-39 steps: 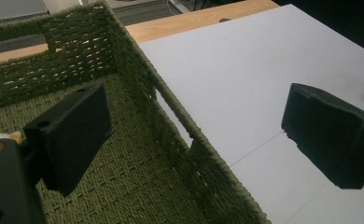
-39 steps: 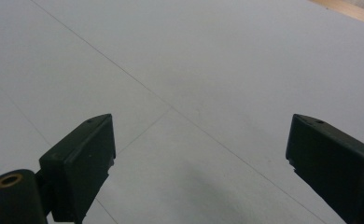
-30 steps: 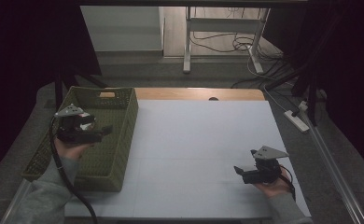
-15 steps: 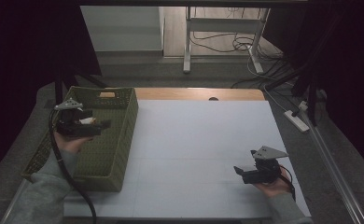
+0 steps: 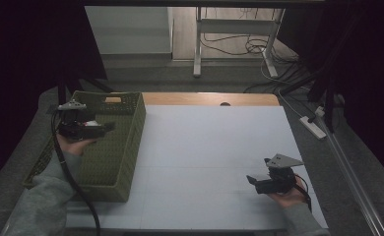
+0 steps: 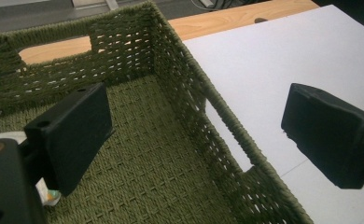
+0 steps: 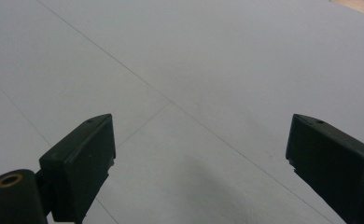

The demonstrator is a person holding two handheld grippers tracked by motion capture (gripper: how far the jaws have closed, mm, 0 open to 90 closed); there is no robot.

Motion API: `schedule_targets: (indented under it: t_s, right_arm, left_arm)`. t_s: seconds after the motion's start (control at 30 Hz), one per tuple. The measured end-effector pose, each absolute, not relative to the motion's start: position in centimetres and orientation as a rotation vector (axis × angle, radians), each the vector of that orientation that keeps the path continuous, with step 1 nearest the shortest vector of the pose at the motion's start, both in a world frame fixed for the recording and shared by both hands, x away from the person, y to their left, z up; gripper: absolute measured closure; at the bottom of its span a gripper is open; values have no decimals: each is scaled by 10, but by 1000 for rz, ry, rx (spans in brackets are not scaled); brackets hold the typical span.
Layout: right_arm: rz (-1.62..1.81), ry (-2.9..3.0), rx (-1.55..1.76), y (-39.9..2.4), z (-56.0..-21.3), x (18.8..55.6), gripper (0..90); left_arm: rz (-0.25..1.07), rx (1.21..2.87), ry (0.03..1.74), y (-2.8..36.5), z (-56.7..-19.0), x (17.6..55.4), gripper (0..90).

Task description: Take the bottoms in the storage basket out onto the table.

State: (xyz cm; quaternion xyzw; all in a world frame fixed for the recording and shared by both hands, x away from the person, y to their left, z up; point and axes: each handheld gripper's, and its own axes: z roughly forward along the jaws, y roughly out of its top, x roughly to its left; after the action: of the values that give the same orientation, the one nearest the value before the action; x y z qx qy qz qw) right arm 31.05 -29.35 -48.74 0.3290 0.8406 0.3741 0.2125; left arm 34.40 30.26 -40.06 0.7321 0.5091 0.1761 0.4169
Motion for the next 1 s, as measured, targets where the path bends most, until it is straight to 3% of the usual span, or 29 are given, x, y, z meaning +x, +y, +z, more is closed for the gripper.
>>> schedule_targets:
  t_s: [1.0]
  right_arm:
    - [1025, 2341, 917, -293, -489, 311, 85]
  left_arm:
    - [459, 1836, 1388, 324, -413, 381, 82]
